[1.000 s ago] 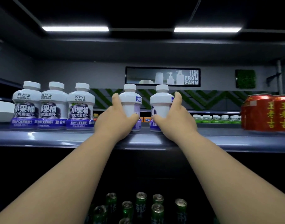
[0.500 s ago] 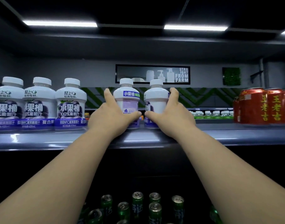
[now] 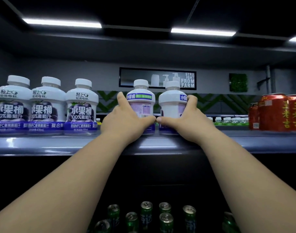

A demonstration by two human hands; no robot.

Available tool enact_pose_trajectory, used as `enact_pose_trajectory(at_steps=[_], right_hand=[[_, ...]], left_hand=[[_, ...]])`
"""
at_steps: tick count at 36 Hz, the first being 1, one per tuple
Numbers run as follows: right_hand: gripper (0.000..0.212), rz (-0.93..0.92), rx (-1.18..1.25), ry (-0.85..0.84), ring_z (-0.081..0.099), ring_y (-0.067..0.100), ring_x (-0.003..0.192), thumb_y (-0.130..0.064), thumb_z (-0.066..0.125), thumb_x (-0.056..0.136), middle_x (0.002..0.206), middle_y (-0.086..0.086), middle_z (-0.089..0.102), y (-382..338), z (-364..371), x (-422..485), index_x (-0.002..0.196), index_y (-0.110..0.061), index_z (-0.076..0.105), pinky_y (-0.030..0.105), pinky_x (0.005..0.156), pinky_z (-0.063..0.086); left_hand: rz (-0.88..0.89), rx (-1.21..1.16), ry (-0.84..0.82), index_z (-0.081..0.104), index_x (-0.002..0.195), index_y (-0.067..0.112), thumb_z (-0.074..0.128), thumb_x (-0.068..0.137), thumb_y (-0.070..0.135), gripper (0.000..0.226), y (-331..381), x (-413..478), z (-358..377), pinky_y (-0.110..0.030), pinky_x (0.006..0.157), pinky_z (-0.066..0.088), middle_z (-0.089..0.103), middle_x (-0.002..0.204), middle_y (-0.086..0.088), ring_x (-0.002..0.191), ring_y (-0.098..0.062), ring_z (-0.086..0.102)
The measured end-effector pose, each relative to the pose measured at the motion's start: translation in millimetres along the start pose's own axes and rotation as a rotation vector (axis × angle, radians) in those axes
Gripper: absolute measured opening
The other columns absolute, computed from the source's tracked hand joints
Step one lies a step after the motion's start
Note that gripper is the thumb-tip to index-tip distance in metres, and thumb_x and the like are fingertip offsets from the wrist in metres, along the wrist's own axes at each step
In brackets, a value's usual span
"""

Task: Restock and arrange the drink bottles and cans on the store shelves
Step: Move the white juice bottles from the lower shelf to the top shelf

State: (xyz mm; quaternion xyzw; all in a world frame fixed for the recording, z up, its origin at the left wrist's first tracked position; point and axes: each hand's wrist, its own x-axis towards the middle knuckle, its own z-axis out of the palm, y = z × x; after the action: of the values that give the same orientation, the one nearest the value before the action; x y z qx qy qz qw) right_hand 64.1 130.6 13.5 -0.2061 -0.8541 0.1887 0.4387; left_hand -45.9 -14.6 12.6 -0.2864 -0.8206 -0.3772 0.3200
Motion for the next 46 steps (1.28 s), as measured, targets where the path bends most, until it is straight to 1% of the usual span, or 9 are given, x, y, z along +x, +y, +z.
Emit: enact_pose_trajectory(at_steps=[4,9,15,21,26,32,37,43,46], right_hand=[[0.098,0.000,0.044,-0.019,0.054,0.031,0.116,-0.051,0.061,0.085,0.141,0.008,0.051,1.6,-3.7,1.2,0.157,-0.027,-0.002,0.044,0.096,0.044],[0.107,-0.020,-0.008,0.039,0.059,0.029,0.119,-0.077,0.070,0.067,0.136,0.004,0.056,3.2,0.1,0.7,0.143,-0.022,0.018,0.043,0.092,0.047],[0.099,-0.032,0.028,-0.003,0.055,0.028,0.105,-0.051,0.059,0.085,0.124,0.004,0.055,6.9,-2.9,2.9,0.157,-0.025,-0.004,0.041,0.085,0.044],[0.104,-0.044,-0.031,0.044,0.060,0.030,0.116,-0.076,0.070,0.070,0.132,0.005,0.058,6.2,1.3,2.0,0.142,-0.019,0.018,0.040,0.082,0.042],[0.103,-0.059,-0.019,-0.008,0.053,0.025,0.099,-0.056,0.059,0.085,0.127,0.003,0.057,7.6,-0.8,4.7,0.158,-0.023,-0.008,0.038,0.081,0.041],[0.102,-0.075,0.016,0.026,0.060,0.027,0.113,-0.076,0.071,0.067,0.129,0.000,0.059,6.5,0.0,-0.2,0.138,-0.024,0.021,0.042,0.086,0.047],[0.104,-0.070,0.034,-0.017,0.058,0.028,0.114,-0.055,0.061,0.084,0.135,0.003,0.058,7.1,-2.3,1.3,0.158,-0.028,-0.008,0.041,0.087,0.044],[0.116,-0.081,0.054,0.027,0.057,0.026,0.121,-0.076,0.073,0.065,0.137,-0.002,0.056,6.3,-0.9,-2.4,0.149,-0.025,0.012,0.038,0.084,0.041],[0.109,-0.087,0.058,0.005,0.057,0.027,0.117,-0.063,0.068,0.077,0.135,0.000,0.057,6.4,-1.7,-1.4,0.155,-0.028,0.000,0.039,0.085,0.043]], left_hand=[[-0.002,-0.045,-0.029,-0.009,0.157,0.021,0.057,0.080,0.061,0.108,-2.6,1.3,-0.4,-0.039,0.086,0.038,0.052,0.141,-0.009,0.122,-0.031,0.053],[-0.018,-0.052,-0.005,0.003,0.152,0.031,0.065,0.058,0.084,0.124,0.6,-2.6,-2.5,-0.047,0.098,0.046,0.050,0.145,-0.007,0.125,-0.032,0.054],[-0.049,-0.044,-0.041,-0.007,0.156,0.024,0.063,0.076,0.066,0.114,2.3,-1.7,-4.6,-0.043,0.095,0.043,0.051,0.143,-0.010,0.123,-0.033,0.054],[-0.073,-0.035,0.002,-0.002,0.156,0.021,0.063,0.075,0.068,0.114,3.0,-2.6,-2.9,-0.043,0.093,0.043,0.052,0.142,-0.012,0.123,-0.034,0.054],[-0.038,-0.054,-0.008,-0.006,0.156,0.024,0.060,0.079,0.065,0.110,2.2,-1.3,-2.7,-0.041,0.091,0.042,0.052,0.143,-0.010,0.122,-0.031,0.054],[-0.036,-0.013,0.014,-0.007,0.156,0.021,0.059,0.080,0.062,0.109,0.3,-0.7,0.7,-0.039,0.083,0.038,0.055,0.137,-0.010,0.119,-0.032,0.056],[-0.025,0.012,0.027,-0.005,0.155,0.023,0.055,0.080,0.063,0.104,-0.5,0.4,1.0,-0.041,0.087,0.042,0.056,0.136,-0.010,0.116,-0.032,0.056],[0.004,-0.013,0.028,-0.001,0.155,0.028,0.062,0.073,0.068,0.111,-0.2,-2.3,0.1,-0.045,0.099,0.044,0.048,0.146,-0.008,0.127,-0.032,0.052],[0.017,-0.008,0.048,0.001,0.153,0.028,0.066,0.071,0.066,0.112,-1.0,-3.1,0.6,-0.045,0.097,0.045,0.050,0.143,-0.008,0.125,-0.032,0.053]])
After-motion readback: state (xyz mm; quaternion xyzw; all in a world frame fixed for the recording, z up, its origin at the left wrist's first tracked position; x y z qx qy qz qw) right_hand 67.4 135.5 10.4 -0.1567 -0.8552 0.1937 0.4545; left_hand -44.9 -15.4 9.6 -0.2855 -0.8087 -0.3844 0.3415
